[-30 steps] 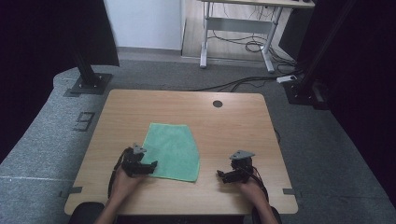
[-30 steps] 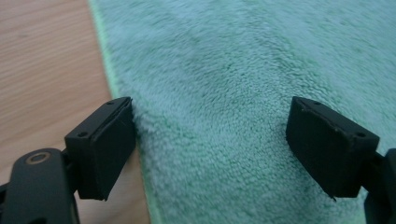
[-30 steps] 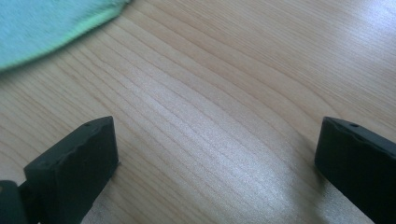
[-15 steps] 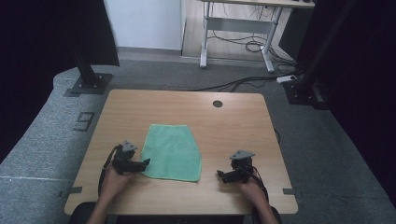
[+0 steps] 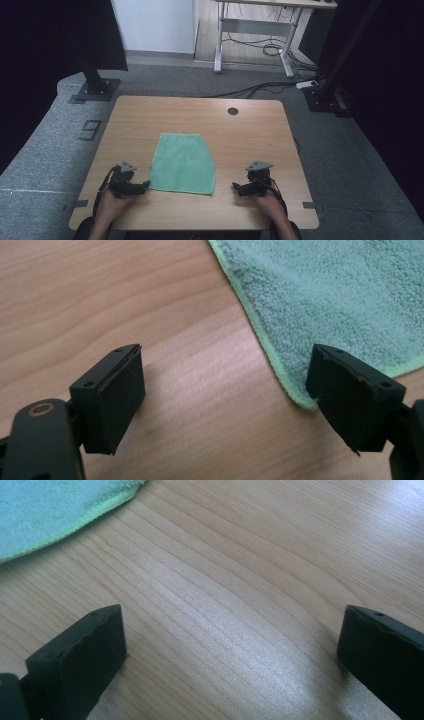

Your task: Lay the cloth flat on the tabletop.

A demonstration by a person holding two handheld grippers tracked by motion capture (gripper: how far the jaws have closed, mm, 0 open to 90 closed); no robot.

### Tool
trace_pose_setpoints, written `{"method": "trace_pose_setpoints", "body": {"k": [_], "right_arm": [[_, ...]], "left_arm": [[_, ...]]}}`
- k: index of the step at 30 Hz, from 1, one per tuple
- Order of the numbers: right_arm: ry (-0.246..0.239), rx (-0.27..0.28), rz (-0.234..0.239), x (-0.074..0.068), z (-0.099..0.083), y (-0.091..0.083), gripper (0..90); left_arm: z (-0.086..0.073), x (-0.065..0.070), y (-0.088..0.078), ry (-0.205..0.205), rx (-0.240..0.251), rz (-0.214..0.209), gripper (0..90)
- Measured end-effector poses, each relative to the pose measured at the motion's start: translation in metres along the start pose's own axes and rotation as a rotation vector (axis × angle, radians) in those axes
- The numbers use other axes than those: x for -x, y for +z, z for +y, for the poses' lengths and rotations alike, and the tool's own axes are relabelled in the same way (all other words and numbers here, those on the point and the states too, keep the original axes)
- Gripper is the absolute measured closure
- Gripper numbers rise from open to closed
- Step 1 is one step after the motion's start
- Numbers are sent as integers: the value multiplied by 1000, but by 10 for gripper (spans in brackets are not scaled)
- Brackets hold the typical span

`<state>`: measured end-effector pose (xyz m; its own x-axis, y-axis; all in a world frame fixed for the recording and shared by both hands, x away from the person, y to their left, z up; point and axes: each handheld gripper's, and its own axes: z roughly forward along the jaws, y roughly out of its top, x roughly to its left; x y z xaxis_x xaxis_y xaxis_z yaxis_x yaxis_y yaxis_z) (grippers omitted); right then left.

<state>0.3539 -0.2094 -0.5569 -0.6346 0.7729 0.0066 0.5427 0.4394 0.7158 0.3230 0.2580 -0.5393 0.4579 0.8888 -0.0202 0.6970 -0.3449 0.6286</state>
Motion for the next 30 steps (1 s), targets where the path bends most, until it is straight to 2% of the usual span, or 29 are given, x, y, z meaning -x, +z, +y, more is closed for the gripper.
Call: {"method": "trace_pose_setpoints", "body": {"k": [11,16,17,21,22,26,27,28,30], "right_arm": [[0,0,0,0,0,0,0],[-3,0,10,1,2,1,2],[-5,-2,14,1,3,2,9],[4,-8,49,2,8,2,60],[18,-7,66,2,13,3,108],[23,0,84,2,27,6,141],[23,0,84,2,27,6,141],[26,7,91,1,36,9,182],[18,16,94,-2,47,13,219]], "left_arm": [[-2,4,1,-3,15,18,163],[-6,14,-1,20,29,-3,168],[-8,17,-2,35,29,-13,170],[-7,19,-2,55,30,-17,170],[-6,18,-2,61,38,-26,165],[2,14,-2,51,98,-42,148],[2,14,-2,51,98,-42,147],[8,10,-1,46,125,-34,146],[13,6,2,43,142,-30,146]]}}
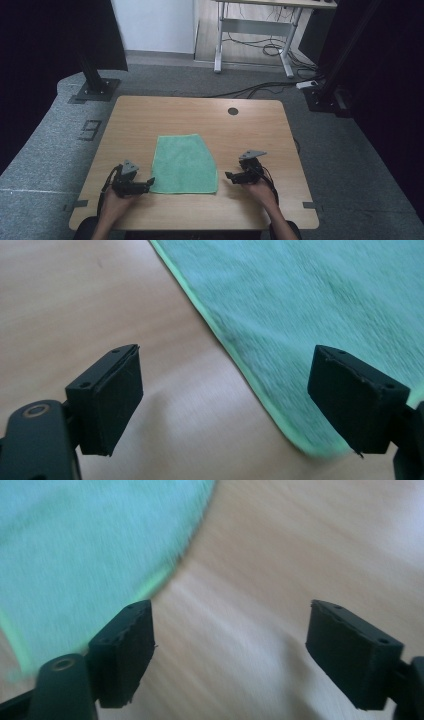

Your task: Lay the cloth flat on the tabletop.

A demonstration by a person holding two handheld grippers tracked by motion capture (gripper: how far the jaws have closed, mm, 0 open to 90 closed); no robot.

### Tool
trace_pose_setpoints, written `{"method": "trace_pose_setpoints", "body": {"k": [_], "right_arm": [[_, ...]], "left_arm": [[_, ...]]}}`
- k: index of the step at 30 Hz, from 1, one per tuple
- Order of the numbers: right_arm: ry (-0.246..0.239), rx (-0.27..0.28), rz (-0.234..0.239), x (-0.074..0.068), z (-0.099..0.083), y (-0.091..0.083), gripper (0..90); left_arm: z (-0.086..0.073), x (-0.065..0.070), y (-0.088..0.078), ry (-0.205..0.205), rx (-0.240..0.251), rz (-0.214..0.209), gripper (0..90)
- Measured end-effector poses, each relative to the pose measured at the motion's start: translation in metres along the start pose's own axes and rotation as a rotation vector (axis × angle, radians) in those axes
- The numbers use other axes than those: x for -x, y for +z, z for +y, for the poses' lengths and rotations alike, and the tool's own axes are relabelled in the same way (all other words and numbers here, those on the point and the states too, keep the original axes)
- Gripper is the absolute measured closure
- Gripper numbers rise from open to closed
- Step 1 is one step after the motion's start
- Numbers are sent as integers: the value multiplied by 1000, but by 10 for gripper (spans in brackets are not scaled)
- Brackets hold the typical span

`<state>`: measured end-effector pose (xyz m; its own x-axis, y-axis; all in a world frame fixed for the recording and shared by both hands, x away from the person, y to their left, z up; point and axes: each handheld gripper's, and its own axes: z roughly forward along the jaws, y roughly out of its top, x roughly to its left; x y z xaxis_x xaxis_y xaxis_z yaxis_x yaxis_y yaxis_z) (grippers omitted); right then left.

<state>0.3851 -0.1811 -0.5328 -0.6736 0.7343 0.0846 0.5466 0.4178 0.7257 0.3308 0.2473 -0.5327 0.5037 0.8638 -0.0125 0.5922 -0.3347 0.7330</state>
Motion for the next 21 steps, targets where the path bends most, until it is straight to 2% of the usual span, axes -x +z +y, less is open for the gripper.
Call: {"method": "trace_pose_setpoints", "body": {"k": [2,3,5,7,9,10,13,15,18,21], "right_arm": [[-3,2,7,-2,6,3,255],[-23,3,25,-8,17,10,321],[-45,-9,48,-14,27,20,407],[-55,-29,42,-19,34,32,474],[-59,-55,36,-22,37,45,563],[-59,-63,33,-24,37,49,622],[-61,-69,40,-26,36,52,759],[-63,-82,37,-26,34,48,787],[-48,-88,29,-21,27,39,791],[-37,-100,18,-16,23,32,791]], "left_arm": [[2,-2,3,-3,5,-2,146],[4,-5,5,-3,4,2,146],[9,-9,15,-4,-4,13,146],[11,-10,17,5,-12,22,147],[13,-9,22,17,-24,31,150],[13,-7,27,42,-44,51,150],[12,-4,30,63,-58,60,161],[12,-1,31,51,-54,53,165],[14,5,36,33,-49,19,167],[17,13,39,53,-48,7,167]]}}
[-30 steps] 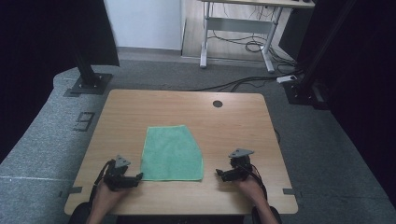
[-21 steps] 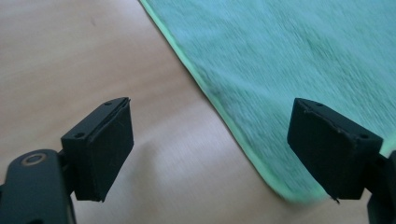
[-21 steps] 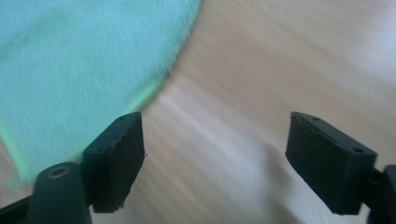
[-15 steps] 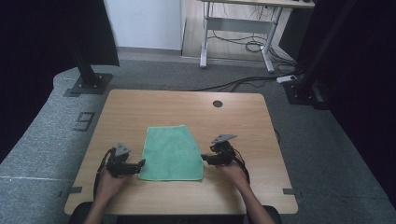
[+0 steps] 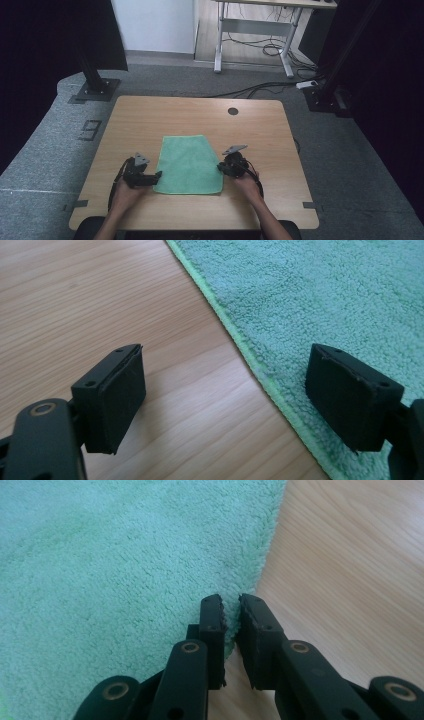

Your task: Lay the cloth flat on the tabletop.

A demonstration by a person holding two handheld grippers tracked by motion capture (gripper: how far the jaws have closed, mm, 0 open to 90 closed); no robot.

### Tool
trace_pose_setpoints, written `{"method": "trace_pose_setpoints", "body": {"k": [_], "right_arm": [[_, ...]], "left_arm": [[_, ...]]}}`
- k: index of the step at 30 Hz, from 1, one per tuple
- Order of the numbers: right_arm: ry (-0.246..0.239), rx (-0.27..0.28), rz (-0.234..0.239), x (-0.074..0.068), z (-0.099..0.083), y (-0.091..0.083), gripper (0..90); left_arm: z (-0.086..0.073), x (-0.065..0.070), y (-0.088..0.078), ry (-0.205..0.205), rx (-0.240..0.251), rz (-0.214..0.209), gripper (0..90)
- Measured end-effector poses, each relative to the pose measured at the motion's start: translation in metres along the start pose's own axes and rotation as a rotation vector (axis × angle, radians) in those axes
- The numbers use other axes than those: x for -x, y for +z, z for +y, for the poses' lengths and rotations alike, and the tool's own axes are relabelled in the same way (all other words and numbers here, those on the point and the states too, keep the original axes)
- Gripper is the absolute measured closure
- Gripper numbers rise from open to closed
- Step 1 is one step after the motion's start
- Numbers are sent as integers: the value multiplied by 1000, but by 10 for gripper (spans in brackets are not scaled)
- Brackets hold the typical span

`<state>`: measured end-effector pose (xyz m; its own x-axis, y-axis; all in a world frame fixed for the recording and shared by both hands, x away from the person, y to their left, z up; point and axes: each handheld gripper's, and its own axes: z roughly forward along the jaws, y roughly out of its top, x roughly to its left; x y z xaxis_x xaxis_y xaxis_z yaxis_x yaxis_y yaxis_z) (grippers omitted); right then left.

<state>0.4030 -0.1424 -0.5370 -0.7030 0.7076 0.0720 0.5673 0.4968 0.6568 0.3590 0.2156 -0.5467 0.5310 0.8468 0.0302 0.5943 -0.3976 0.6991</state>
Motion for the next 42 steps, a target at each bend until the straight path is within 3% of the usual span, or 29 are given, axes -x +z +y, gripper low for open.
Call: {"method": "trace_pose_setpoints", "body": {"k": [1,2,4,7,12,15,19,21,22,23,24,27,30,32,36,42], "right_arm": [[3,-16,-11,4,-5,-6,780],[3,-16,-11,4,-5,-6,780],[2,-33,-45,11,-8,-14,654],[32,2,-47,22,-2,-16,571],[24,31,-39,28,17,-7,528],[19,39,-43,31,36,7,520],[26,25,-44,38,46,22,567],[33,4,-38,40,47,29,681],[33,4,-38,40,47,29,681],[35,3,-20,39,46,35,807],[40,14,-10,38,45,35,835],[3,11,-46,31,46,30,861],[-16,45,-54,26,50,20,864],[-54,90,-37,15,59,4,863],[-119,93,7,-11,69,-5,860],[-219,39,77,-56,72,14,858]], "left_arm": [[5,8,4,20,1,-16,167],[5,8,4,20,1,-16,167],[10,19,9,39,4,-26,167],[12,24,11,44,6,-22,167],[11,25,10,40,7,-14,165],[11,26,8,60,-1,14,148],[10,22,9,20,0,-11,147],[9,21,9,7,-3,-17,148],[9,21,9,7,-3,-17,147],[9,20,9,0,-6,-23,147],[9,20,9,-6,-8,-24,148],[9,19,9,-18,-12,-31,147],[9,19,9,-19,-12,-30,148],[9,19,9,-22,-11,-31,147],[9,18,9,-20,-14,-32,148],[9,19,9,-24,-12,-31,148]]}}
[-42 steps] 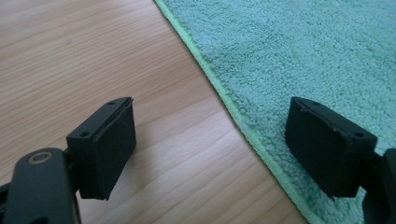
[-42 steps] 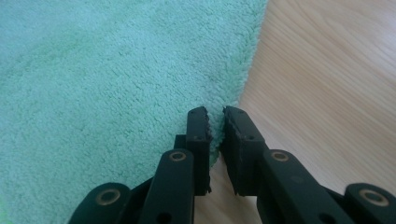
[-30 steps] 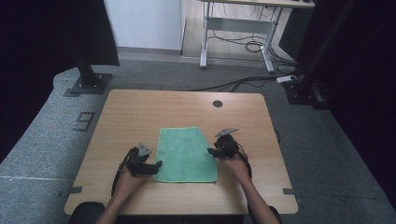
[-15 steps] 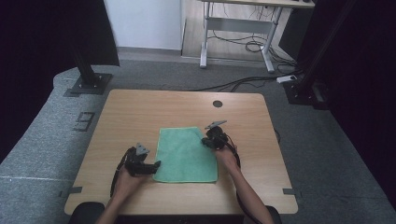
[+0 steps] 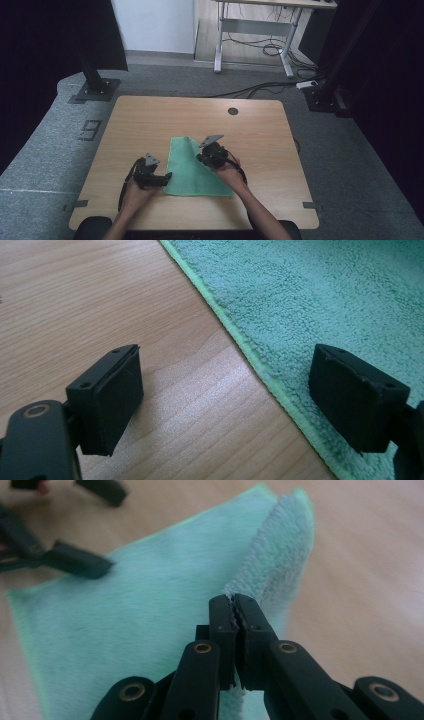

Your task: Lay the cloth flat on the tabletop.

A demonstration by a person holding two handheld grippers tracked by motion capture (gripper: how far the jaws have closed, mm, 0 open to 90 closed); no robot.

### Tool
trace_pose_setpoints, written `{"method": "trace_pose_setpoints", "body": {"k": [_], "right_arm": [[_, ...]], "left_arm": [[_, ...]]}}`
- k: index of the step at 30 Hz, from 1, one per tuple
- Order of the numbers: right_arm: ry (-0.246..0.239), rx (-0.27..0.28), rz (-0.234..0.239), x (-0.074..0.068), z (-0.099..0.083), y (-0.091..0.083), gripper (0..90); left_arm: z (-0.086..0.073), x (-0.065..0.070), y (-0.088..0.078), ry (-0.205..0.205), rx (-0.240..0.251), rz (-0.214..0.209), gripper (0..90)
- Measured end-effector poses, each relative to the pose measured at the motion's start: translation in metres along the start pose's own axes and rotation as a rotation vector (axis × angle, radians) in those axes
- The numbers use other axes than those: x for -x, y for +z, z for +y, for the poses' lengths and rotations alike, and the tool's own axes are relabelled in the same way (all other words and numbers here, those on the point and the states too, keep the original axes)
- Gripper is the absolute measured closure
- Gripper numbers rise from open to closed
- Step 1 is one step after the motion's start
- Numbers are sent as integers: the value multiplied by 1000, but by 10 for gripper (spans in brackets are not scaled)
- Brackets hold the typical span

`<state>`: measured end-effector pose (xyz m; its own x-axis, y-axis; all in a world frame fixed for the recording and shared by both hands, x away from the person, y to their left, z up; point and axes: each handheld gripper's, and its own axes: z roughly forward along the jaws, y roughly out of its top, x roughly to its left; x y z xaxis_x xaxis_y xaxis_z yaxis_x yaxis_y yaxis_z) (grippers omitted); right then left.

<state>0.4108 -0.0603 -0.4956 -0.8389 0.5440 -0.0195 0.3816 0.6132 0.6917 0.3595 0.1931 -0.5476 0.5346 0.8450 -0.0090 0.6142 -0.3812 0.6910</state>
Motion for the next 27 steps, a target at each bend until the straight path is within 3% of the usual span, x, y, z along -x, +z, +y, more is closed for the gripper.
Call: {"method": "trace_pose_setpoints", "body": {"k": [7,10,14,16,20,27], "right_arm": [[-48,-63,72,-29,-3,36,843],[-54,-69,88,-33,-3,38,787],[-40,-32,88,-27,5,26,709],[-14,5,56,-16,15,13,669],[8,2,12,-5,18,11,646],[27,-27,-6,9,16,43,574]], "left_arm": [[-1,0,-1,2,-2,0,151],[-1,0,-1,3,-2,0,151],[-1,0,-1,-1,-1,0,150],[0,0,-1,1,-2,0,150],[-1,0,-1,1,-2,0,150],[0,0,0,-1,-1,-1,150]]}}
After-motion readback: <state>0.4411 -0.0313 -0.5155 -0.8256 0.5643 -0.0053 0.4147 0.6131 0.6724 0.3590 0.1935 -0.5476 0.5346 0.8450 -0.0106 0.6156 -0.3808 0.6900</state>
